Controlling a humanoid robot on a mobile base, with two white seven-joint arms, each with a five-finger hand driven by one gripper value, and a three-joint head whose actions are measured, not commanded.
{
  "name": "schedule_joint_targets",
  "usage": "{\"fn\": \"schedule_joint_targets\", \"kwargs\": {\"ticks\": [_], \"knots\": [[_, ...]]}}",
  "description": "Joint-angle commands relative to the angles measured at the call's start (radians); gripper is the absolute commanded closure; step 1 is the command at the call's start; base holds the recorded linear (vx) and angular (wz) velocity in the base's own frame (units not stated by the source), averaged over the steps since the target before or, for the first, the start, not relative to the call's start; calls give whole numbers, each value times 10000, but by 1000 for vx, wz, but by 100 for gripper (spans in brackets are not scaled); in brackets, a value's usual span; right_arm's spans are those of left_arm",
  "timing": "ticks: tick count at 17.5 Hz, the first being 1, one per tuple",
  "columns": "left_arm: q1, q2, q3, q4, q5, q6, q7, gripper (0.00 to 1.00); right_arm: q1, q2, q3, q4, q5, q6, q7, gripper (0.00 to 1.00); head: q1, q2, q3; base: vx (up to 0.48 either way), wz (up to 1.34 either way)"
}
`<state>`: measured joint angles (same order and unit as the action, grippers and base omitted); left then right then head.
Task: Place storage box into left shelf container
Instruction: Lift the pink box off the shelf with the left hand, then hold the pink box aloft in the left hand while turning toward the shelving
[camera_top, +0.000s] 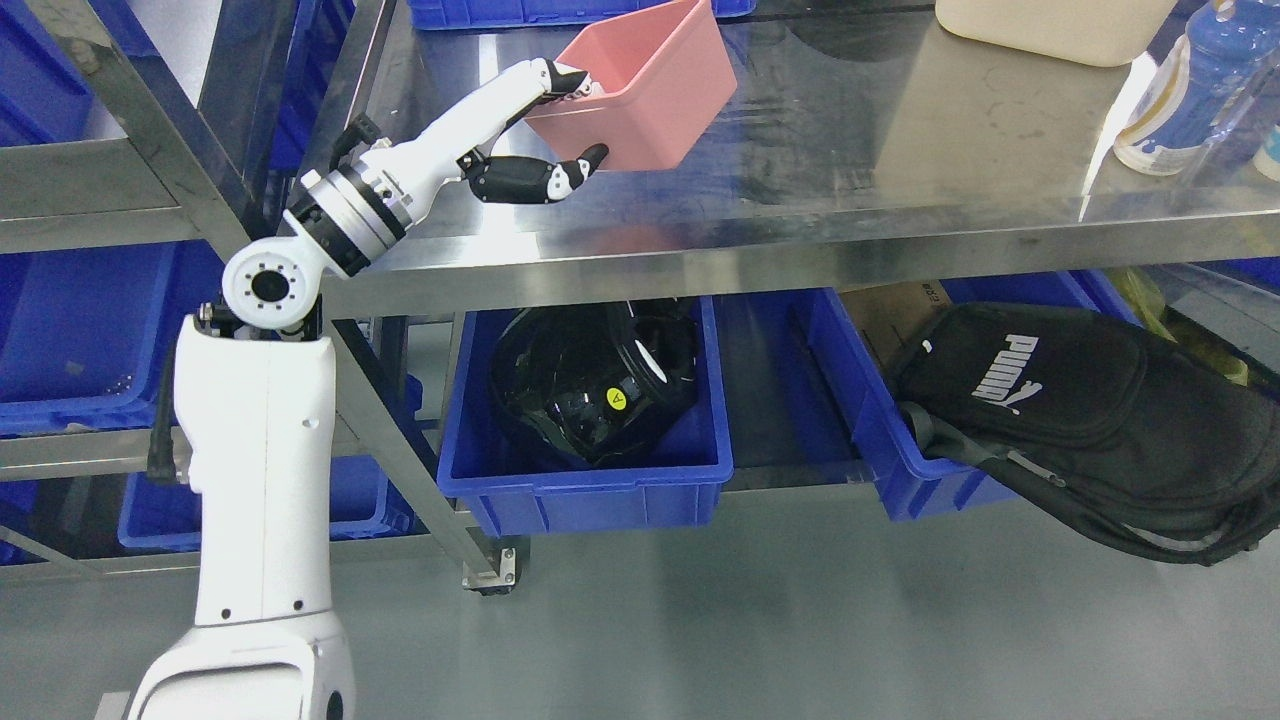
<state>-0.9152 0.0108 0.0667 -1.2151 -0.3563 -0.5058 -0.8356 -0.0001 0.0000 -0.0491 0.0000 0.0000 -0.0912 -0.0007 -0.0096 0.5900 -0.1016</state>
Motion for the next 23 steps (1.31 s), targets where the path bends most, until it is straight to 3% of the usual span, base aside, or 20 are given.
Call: {"fn": "schedule_joint_targets", "kwargs": {"ticks": [1,12,18,23], "knots": [[2047,67,-37,-3480,848,-1319,11,100,78,-175,0,-174,-31,-8,7,0,0,0,0,0,0],[3077,67,-146,-3711,1262,-2336,88,100,78,-175,0,-174,-31,-8,7,0,0,0,0,-34,189],[3229,67,-743,-3711,1446,-2366,149,99,78,-175,0,-174,-31,-8,7,0,0,3,0,-99,990],[3414,67,-698,-3711,1446,-2366,165,99,78,-175,0,-174,-31,-8,7,0,0,3,0,-60,1771]]}}
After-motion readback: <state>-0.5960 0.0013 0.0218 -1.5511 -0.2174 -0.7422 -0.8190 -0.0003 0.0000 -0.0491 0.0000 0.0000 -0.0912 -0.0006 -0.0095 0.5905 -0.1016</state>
